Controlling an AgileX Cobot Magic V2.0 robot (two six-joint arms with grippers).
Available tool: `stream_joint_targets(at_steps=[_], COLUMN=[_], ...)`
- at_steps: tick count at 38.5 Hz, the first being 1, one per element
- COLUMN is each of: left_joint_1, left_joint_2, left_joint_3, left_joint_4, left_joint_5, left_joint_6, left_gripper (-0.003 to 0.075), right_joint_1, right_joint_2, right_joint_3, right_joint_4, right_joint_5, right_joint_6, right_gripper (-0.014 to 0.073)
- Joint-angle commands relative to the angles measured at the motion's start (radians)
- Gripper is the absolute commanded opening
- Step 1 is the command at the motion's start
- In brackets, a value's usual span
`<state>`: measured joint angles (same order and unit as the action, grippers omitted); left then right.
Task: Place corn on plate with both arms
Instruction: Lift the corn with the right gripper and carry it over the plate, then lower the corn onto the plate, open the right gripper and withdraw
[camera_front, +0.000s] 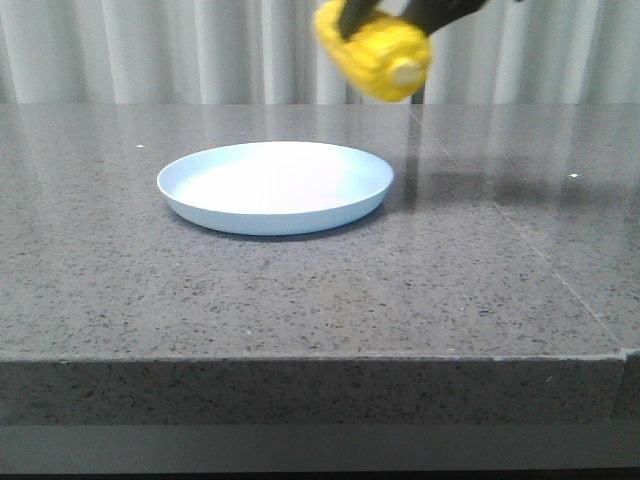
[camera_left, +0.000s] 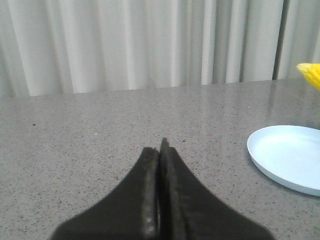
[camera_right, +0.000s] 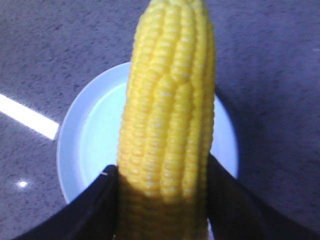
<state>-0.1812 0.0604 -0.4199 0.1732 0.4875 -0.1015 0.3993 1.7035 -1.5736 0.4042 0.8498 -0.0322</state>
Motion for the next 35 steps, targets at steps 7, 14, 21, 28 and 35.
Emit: stream_joint_targets(at_steps=[7, 14, 21, 28, 35], left_joint_1=[0.001, 0.001, 0.001, 0.001, 0.001], left_joint_2=[0.013, 0.013, 0.013, 0.013, 0.013], left_joint_3=[-0.024, -0.024, -0.024, -0.024, -0.024], left_joint_4=[0.004, 0.004, 0.004, 0.004, 0.004], left_joint_5=[-0.087, -0.087, -0.087, -0.087, -0.087], left_joint_6=[-0.010, -0.010, -0.010, -0.010, -0.010], left_gripper=[-0.0020, -0.0020, -0.0020, -0.0020, -0.0020], right_joint_1=[0.100, 0.100, 0.100, 0.100, 0.092], right_joint_2=[0.047, 0.103, 0.130, 0.091, 0.002], right_joint_3=[-0.036, -0.036, -0.036, -0.036, -0.047], right_joint_4=[0.027, 0.027, 0.027, 0.022, -0.020], right_joint_5=[-0.127, -0.143, -0.121, -0.117, -0.134], right_joint_6=[0.014, 0.014, 0.014, 0.013, 0.013], right_gripper=[0.0245, 0.0286, 0.0466, 0.0627, 0.0631])
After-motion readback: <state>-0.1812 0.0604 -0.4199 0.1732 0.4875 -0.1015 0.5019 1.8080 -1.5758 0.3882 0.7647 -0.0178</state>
